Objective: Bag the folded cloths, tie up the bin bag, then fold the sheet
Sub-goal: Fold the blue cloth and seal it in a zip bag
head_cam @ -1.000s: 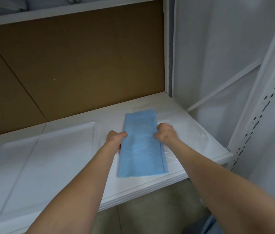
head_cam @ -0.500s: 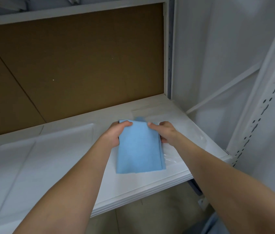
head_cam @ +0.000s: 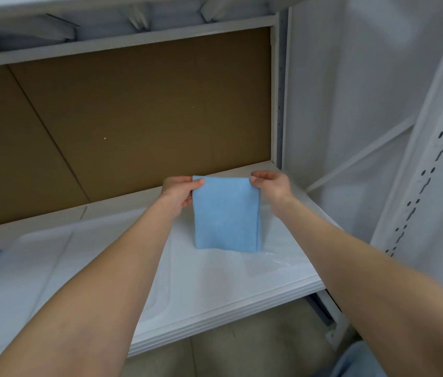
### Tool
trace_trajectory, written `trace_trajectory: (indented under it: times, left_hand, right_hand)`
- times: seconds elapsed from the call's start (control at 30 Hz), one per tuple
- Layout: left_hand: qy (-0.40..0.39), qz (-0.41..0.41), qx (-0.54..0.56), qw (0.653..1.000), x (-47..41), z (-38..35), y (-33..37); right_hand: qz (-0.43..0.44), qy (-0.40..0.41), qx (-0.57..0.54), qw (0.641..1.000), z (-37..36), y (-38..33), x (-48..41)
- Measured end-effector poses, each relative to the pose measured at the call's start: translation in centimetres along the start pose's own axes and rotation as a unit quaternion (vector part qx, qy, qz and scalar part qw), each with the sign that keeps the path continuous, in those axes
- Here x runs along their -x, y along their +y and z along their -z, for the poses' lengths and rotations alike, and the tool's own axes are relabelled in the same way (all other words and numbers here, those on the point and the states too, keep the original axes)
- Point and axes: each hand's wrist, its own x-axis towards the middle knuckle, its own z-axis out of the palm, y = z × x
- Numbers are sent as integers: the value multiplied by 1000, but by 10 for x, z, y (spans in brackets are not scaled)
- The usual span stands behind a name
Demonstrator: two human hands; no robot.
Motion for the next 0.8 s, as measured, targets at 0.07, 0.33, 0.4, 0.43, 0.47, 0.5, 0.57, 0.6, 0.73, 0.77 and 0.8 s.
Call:
trace_trajectory:
  times: [0.07, 0.33, 0.4, 0.43, 0.47, 0.5, 0.57, 0.6, 0.73, 0.77, 0.8]
  left_hand:
    - [41, -34, -46, 998, -5, -3, 2]
    - [61, -141, 22, 988, -9, -13, 42]
    - [56, -153, 41, 986, 1, -12, 36]
    - [57, -148, 31, 987, 6, -12, 27]
    - [60, -134, 8, 989, 11, -11, 14]
    - [62, -111, -26, 992, 14, -8, -2]
    - [35, -36, -115, 992, 24, -2, -33]
    - [4, 15, -162, 987, 30, 2, -46]
    - [-73, 132, -312, 938, 48, 8, -75]
    - [-71, 133, -328, 933, 46, 8, -78]
    - [-61, 129, -339, 930, 46, 6, -79]
  right_hand:
    - [20, 28, 36, 999, -2, -4, -4]
    - [113, 40, -5, 993, -7, -46, -14]
    - [129, 58, 0, 990, -4, -40, -12]
    - [127, 64, 16, 990, -3, -32, -12]
    - [113, 60, 43, 991, -2, -21, -10]
    - [87, 47, 81, 992, 0, -8, -7]
    - [12, -11, 176, 984, 6, 23, 0]
    - [-30, -48, 223, 973, 10, 37, 4]
    - [-119, -108, 339, 927, 21, 68, 20]
    - [-115, -99, 353, 923, 22, 71, 21]
    - [-108, -85, 364, 921, 23, 71, 23]
